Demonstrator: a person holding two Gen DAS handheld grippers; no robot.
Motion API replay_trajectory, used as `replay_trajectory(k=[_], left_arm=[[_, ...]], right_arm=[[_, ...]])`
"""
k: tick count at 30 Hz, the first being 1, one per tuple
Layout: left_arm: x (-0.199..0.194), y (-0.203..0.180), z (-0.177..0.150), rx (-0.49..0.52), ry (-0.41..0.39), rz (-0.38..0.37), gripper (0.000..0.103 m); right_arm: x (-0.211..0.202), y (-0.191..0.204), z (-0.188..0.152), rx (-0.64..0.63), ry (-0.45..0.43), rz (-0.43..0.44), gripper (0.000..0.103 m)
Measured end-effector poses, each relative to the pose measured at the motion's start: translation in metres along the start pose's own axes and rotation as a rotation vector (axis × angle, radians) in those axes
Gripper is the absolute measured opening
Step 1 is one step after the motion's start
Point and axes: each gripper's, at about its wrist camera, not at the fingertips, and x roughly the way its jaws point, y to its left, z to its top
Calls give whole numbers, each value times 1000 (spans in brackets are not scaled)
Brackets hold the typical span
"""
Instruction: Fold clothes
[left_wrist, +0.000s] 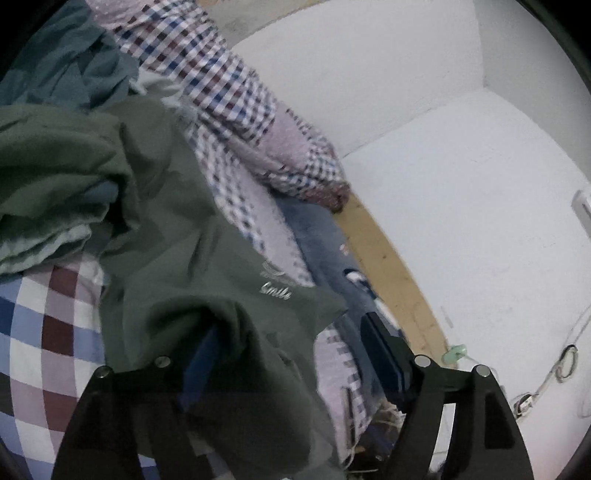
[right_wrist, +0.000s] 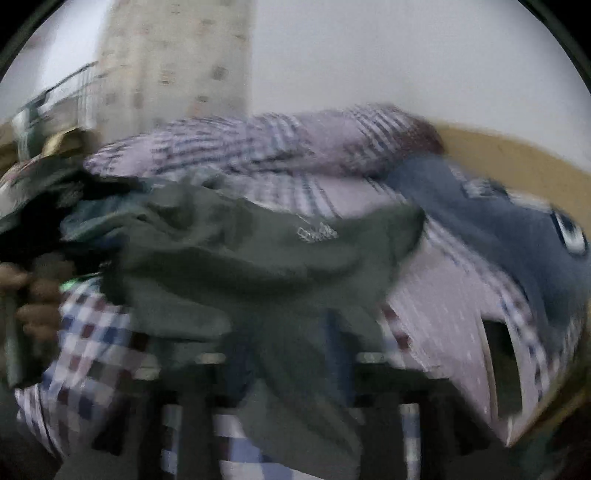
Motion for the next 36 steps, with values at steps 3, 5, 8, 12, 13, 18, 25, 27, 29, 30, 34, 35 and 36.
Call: replay_trajectory(k=[3, 5, 8, 12, 13, 18, 25, 27, 29, 30, 34, 35, 36], left_arm=[[1, 3, -3, -12, 10, 9, 82], [2, 6, -4, -19, 16, 14, 83], [3, 7, -3, -32, 20, 7, 83], [-5, 3, 3, -34, 11, -34, 83], [-7, 2, 5, -33, 9, -48, 83], [-12, -5, 10, -29, 21, -134, 83], [-25, -21, 17, 28, 40, -246, 83], [-32, -18, 22, 31, 26, -240, 83], [-39, -13, 27, 23, -3, -207, 83], [-44, -8, 31, 11, -20, -186, 83], [-55, 10, 36, -33, -56, -127, 83], [-53, 13, 35, -31, -42, -100, 83], [-52, 15, 35, -27, -27, -75, 83]], right_arm=[[-9, 34, -3, -146, -46, 51, 58], [-15, 57, -6, -244, -77, 85, 58], [-20, 85, -8, -359, -113, 122, 57], [-10, 80, -6, -334, -101, 101, 57], [-7, 79, -6, -328, -98, 96, 57], [6, 74, -3, -297, -82, 70, 57], [25, 66, 1, -254, -61, 33, 3], [30, 64, 2, -242, -54, 22, 3], [33, 40, 8, -130, -39, 43, 3], [35, 26, 13, -62, -30, 58, 3], [54, -32, 16, 230, 59, 104, 3], [61, -43, 14, 285, 86, 104, 4], [67, -52, 11, 333, 116, 94, 6]])
